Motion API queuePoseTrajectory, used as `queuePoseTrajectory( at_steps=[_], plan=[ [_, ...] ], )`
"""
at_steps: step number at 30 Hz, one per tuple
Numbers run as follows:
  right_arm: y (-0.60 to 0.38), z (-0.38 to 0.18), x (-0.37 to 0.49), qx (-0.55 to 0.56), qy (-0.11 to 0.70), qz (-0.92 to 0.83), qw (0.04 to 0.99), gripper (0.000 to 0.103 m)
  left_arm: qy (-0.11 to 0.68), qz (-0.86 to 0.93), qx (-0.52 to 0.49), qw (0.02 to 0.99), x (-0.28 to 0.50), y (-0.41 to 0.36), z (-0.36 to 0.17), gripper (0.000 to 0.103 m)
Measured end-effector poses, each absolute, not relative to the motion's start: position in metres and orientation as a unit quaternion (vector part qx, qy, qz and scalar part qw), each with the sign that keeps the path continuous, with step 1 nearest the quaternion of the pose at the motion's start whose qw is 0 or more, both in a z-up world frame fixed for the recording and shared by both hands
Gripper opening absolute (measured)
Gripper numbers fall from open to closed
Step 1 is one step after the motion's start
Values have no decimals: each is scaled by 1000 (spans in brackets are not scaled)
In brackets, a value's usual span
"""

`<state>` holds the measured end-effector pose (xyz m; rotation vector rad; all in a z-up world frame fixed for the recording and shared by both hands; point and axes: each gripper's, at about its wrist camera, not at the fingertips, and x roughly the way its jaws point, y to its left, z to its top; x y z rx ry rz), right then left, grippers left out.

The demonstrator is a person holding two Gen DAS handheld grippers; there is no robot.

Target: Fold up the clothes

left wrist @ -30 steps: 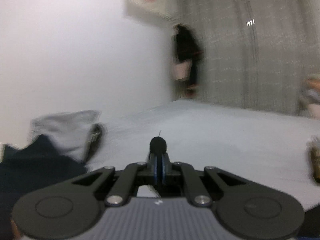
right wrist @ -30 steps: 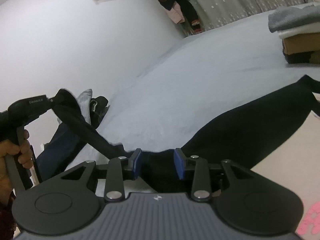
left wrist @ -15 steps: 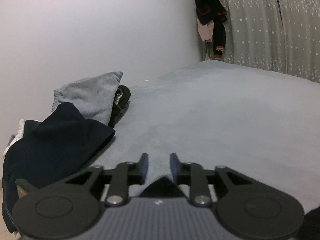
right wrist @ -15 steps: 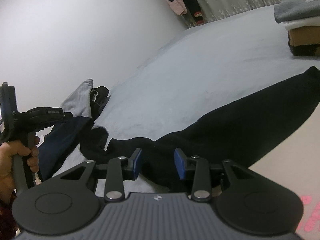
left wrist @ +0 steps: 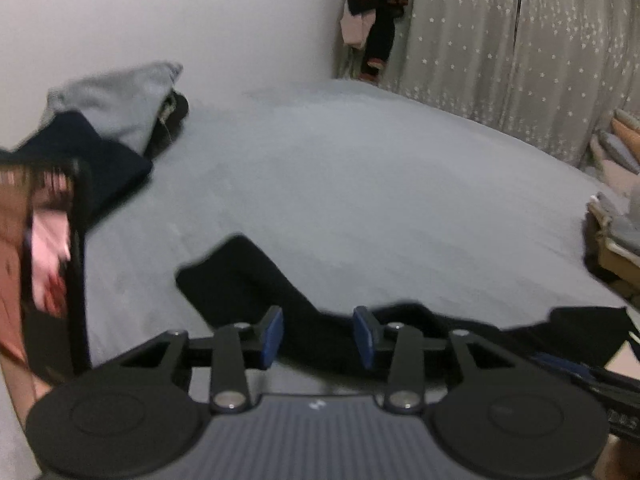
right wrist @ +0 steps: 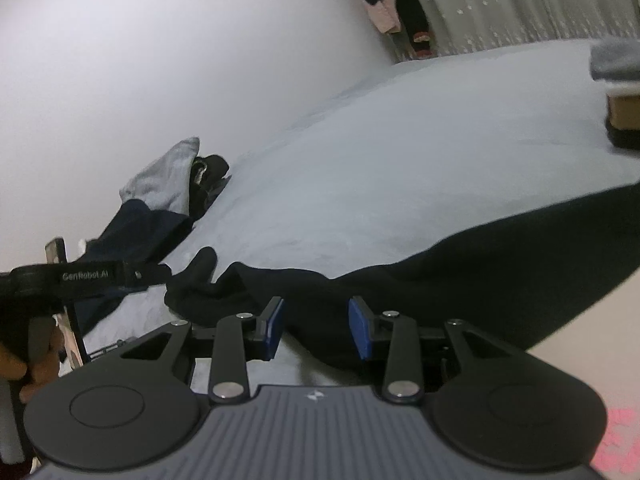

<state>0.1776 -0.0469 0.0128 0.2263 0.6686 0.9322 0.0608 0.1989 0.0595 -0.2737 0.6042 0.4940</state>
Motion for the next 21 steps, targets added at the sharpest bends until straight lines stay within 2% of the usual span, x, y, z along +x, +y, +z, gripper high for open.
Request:
queuePoseTrajectory(
  at_steps=[3,8,12,13,14,16,21],
  plan=[
    [-30,16,172,77,317,453,830,39,293,235,-156,914,57,201,49,46],
    [9,24,164,-1,313,460,831,39,305,222,-214,901,52,208,38,46],
    [32,29,166,-49,305,452,837,37,309,220,-225,897,48,201,31,50],
    [36,30,167,-60,304,452,837,30,309,217,-229,897,48,201,30,52],
    [39,30,167,-75,303,450,836,14,309,214,-234,897,49,201,30,53],
    [41,30,167,-92,306,444,837,6,303,215,-250,894,47,202,29,61],
    [30,41,152,-94,305,461,828,6,278,223,-303,884,37,208,28,64]
  ],
)
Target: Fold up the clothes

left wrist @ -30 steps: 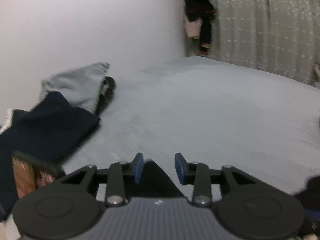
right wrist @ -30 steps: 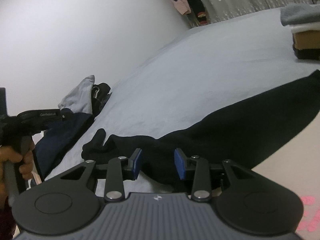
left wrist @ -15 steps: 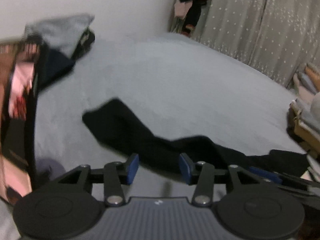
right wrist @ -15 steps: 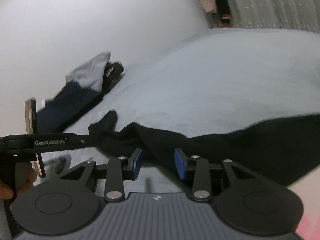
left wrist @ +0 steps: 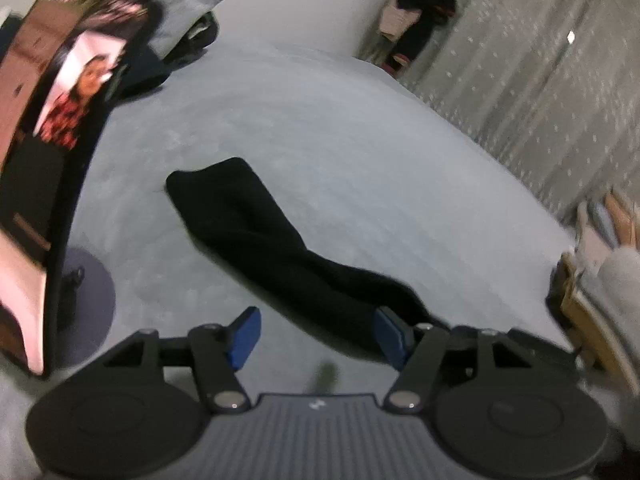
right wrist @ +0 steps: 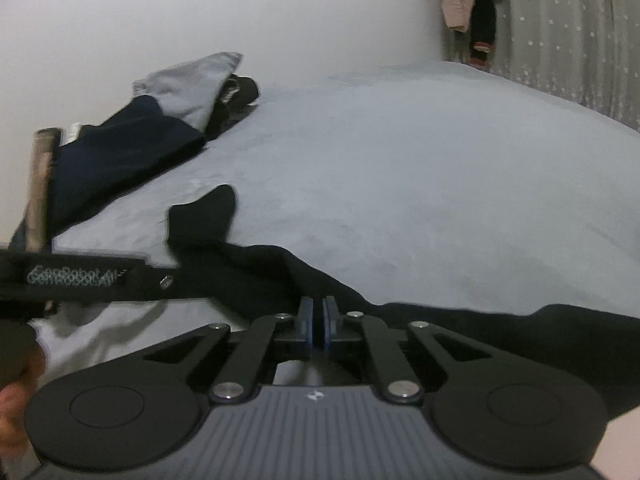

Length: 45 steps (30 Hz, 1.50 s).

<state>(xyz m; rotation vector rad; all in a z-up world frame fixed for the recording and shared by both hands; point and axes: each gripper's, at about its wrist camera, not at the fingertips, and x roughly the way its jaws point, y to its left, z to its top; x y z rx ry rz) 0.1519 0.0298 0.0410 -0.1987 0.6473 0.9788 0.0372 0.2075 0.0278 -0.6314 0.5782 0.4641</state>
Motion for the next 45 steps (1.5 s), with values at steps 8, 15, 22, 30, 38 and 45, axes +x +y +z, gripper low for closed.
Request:
queuePoseTrajectory(
  at_steps=[8,15,22,30,38,45],
  plan=[
    [15,36,121,-170,326,495,788,5,265,236,-354,865,34,209,19,64],
    [15,34,122,-188,354,508,762,7,266,258,-370,852,37,214,7,53],
    [17,74,153,-90,346,532,767,14,274,265,-355,853,39,213,4,26],
    [92,49,179,-163,381,524,744,30,273,268,-355,853,37,213,3,23],
    [117,35,174,-219,365,530,734,5,274,262,-359,853,39,215,1,7],
    [137,69,198,-182,306,512,782,5,236,268,-327,875,48,213,6,6]
  ],
)
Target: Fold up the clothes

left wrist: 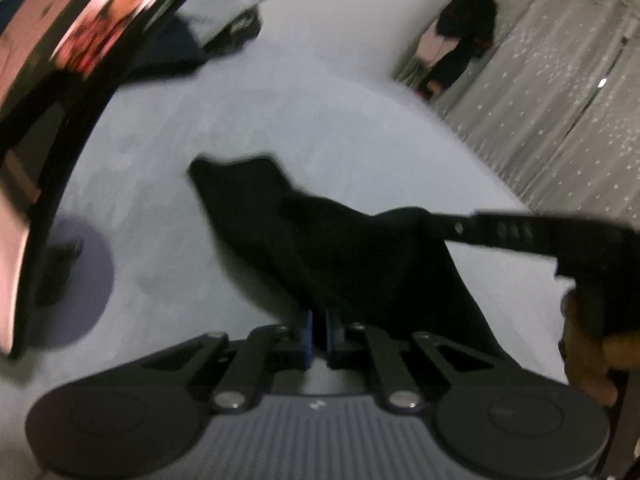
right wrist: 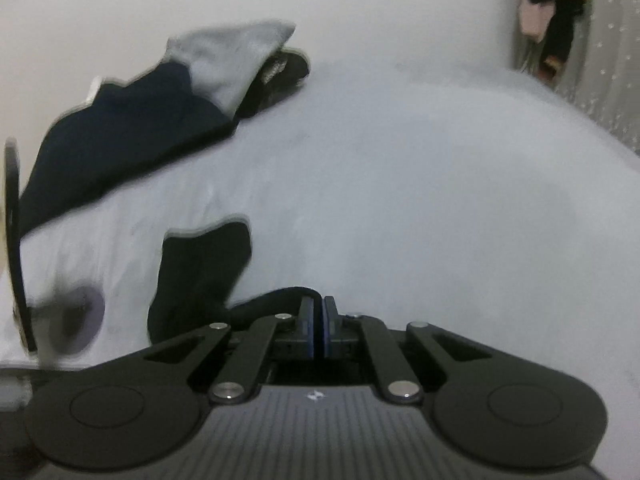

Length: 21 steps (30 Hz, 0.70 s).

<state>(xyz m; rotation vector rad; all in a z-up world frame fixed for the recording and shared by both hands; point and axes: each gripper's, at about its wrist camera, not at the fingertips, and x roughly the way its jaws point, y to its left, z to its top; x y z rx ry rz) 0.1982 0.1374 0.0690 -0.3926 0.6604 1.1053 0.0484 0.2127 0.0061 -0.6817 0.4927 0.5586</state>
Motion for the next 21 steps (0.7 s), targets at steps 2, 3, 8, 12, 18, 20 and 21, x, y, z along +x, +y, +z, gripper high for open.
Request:
queuePoseTrajectory(
  at_steps=[2,3,8,12,18,20,21],
  plan=[
    [145,73,201,-181,294,505,791,5,219,274,-307,885,52,211,12,6],
    [149,72,202,-182,291,501,794,5,214,276,-301,887,53,211,14,6],
    [163,72,215,-195,300,497,790,5,199,288,-290,891,58,217,13,6],
    [169,85,224,-200,298,502,786,5,170,298,-284,896,62,219,18,6],
    [173,93,228,-227,283,496,789,5,160,305,-280,896,73,226,22,6],
    [176,86,232,-233,291,488,789,5,186,305,-284,890,76,224,14,6],
    [179,79,234,-239,303,484,785,5,199,305,-286,886,78,223,10,6]
  ],
)
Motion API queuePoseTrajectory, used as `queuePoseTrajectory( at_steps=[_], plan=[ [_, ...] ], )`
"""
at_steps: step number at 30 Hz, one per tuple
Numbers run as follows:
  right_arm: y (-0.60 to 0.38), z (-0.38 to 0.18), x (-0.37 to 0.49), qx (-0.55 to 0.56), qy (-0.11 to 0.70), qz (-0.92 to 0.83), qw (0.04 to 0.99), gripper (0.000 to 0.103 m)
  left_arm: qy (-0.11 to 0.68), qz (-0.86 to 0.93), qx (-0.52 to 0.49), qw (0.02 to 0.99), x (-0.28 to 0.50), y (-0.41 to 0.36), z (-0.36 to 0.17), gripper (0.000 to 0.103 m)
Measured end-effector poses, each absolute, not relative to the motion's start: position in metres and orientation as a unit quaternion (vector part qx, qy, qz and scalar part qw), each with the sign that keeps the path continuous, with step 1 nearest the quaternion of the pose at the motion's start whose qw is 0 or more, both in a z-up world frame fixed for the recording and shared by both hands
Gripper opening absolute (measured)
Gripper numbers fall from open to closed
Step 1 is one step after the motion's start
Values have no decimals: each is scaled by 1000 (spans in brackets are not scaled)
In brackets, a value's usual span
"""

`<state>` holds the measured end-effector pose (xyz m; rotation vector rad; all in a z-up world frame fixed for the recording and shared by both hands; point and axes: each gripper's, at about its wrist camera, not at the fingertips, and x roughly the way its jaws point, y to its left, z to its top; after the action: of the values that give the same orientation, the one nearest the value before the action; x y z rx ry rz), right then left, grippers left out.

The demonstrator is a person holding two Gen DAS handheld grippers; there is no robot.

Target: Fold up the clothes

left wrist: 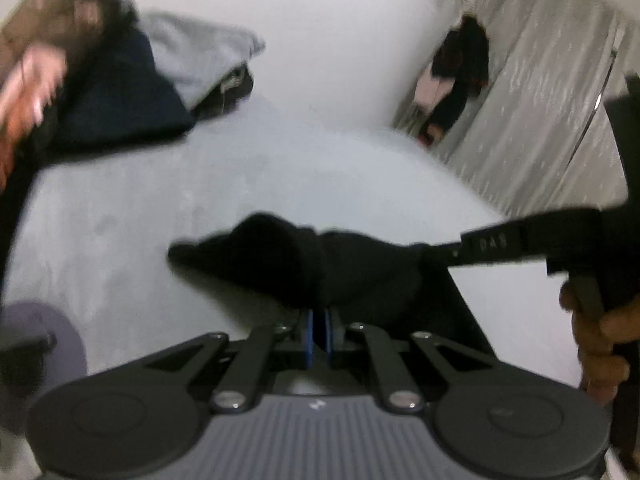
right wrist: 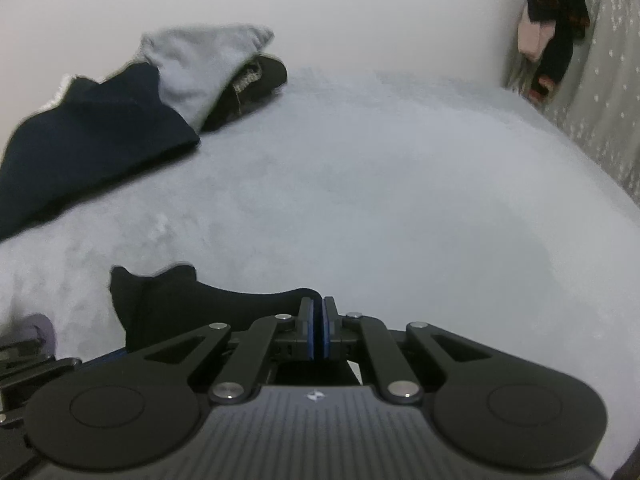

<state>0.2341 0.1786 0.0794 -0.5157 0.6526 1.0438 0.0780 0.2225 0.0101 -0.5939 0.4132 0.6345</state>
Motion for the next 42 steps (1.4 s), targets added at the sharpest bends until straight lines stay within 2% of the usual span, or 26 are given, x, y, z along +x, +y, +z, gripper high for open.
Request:
queuePoseTrajectory(
  at_steps=[3,7,11,14,21,22,23,31,36,39,41,42],
  plan=[
    [186,56,236,-271,337,472,768,6,232,309,-294,874,81,219,-3,6],
    [193,48,237,-290,362,458,758,8,230,305,-307,872,78,223,-3,10],
    [209,70,234,-258,362,494,747,28,225,296,-346,861,71,228,-2,16],
    [236,77,223,-248,370,533,719,29,220,294,-373,852,63,228,-5,19],
    [302,46,205,-315,383,559,664,27,217,289,-403,841,50,229,-7,19],
    [307,41,203,-328,380,556,662,12,217,288,-408,839,50,230,-7,21],
    [309,40,199,-338,370,557,662,6,216,287,-416,835,49,231,-8,21],
    [314,88,190,-319,268,567,711,5,213,286,-442,823,48,235,-8,21],
    [324,99,190,-316,233,553,735,6,212,288,-438,825,50,232,-8,23],
    [328,93,194,-325,235,535,744,11,211,288,-437,825,50,232,-8,25],
    [325,91,198,-326,235,527,748,30,211,288,-437,826,51,231,-8,26],
    [318,91,202,-324,241,523,751,31,211,288,-436,826,51,231,-8,27]
  ],
)
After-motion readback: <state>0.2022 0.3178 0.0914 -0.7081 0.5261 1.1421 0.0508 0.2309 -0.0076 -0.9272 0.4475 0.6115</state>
